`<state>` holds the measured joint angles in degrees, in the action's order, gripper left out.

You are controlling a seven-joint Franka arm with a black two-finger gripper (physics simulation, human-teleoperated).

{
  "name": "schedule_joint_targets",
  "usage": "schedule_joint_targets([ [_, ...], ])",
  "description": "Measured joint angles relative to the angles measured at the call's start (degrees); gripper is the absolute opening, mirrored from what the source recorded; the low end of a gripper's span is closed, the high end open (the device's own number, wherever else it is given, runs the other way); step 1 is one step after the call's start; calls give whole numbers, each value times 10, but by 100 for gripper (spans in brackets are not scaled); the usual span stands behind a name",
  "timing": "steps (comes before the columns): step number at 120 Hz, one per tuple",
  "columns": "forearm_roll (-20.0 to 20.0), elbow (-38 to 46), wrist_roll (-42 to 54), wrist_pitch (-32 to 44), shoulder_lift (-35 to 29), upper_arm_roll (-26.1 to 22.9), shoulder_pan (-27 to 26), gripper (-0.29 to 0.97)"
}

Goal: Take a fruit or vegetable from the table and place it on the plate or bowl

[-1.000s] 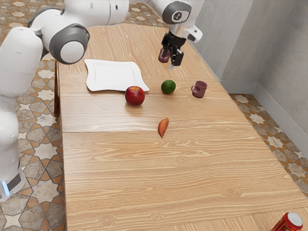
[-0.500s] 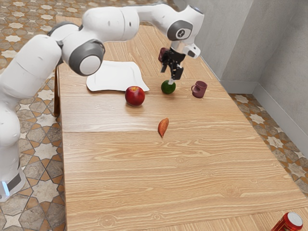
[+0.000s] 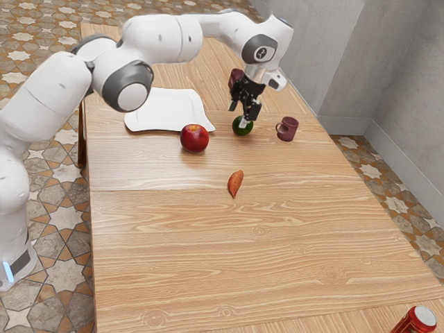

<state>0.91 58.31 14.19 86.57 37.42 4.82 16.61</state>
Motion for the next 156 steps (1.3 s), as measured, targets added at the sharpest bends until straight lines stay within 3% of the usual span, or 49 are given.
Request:
schedule_joint_targets([
  [156,-10,-35,12,42,53,0,7,68],
])
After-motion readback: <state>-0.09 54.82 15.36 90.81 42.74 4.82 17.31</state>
